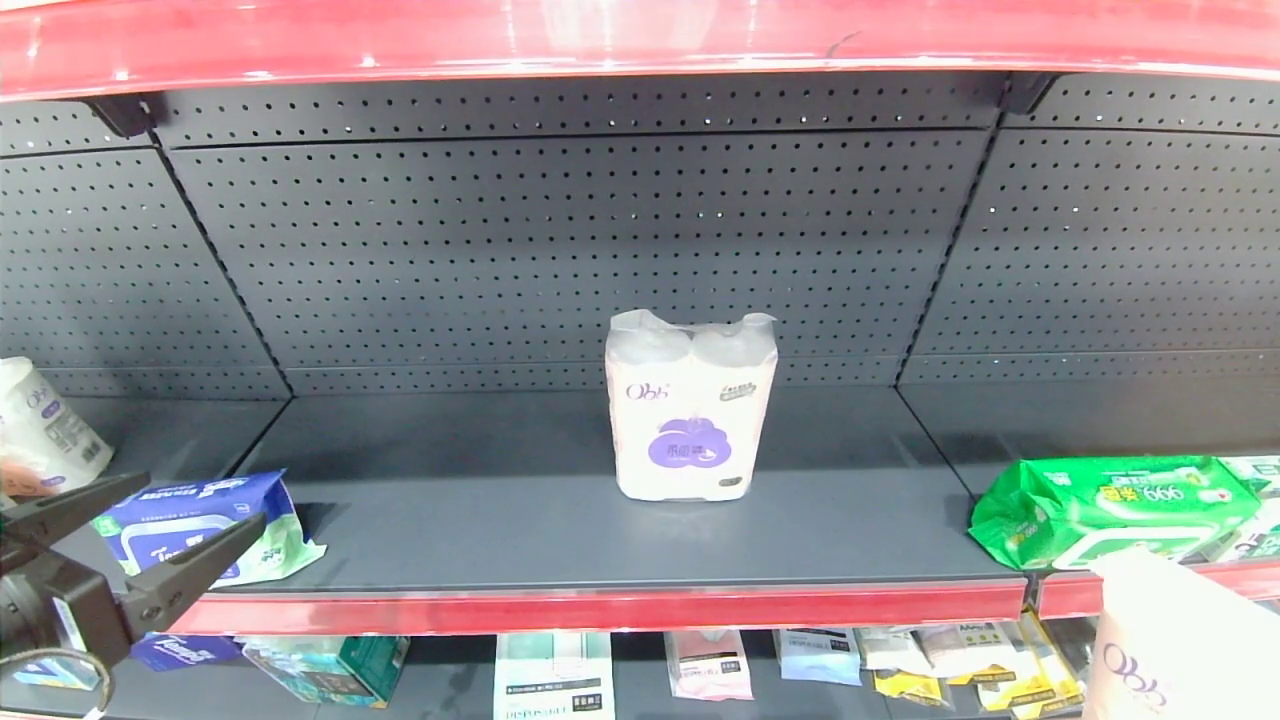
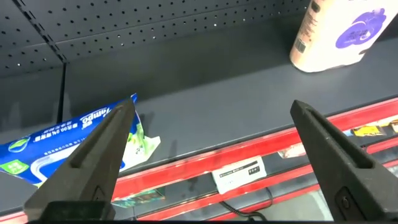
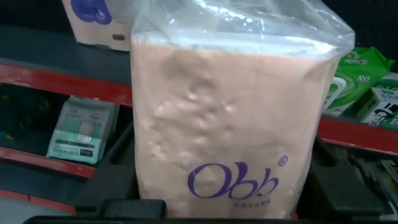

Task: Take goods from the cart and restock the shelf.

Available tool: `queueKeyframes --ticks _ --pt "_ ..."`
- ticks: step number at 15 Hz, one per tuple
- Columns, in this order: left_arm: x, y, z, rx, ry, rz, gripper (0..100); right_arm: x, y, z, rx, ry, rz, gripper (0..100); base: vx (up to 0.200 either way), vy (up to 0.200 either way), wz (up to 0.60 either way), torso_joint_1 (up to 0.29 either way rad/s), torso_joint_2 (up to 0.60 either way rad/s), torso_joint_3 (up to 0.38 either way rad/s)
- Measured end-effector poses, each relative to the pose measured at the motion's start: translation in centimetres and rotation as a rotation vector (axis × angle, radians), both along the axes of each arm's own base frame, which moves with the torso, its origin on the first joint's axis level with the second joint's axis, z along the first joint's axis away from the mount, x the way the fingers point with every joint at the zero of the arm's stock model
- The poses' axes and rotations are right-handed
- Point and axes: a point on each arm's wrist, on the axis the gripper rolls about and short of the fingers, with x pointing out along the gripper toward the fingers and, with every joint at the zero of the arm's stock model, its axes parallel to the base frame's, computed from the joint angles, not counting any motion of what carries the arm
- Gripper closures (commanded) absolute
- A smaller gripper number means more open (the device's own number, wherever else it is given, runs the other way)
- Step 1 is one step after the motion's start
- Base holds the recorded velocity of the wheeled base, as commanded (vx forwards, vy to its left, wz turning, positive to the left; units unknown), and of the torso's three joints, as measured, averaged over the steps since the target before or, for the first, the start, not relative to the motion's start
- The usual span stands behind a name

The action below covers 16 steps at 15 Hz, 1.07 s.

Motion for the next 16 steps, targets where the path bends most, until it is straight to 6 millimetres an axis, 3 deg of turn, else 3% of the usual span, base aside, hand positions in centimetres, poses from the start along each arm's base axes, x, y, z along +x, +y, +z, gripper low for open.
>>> queueKeyframes --ticks 16 --pt "-0.9 -0.14 0.6 0.002 -0.051 -0.009 0 -0.07 0.11 -0.67 0.089 0.086 0.045 100 0.0 0.0 0.0 0.0 0.0 0.0"
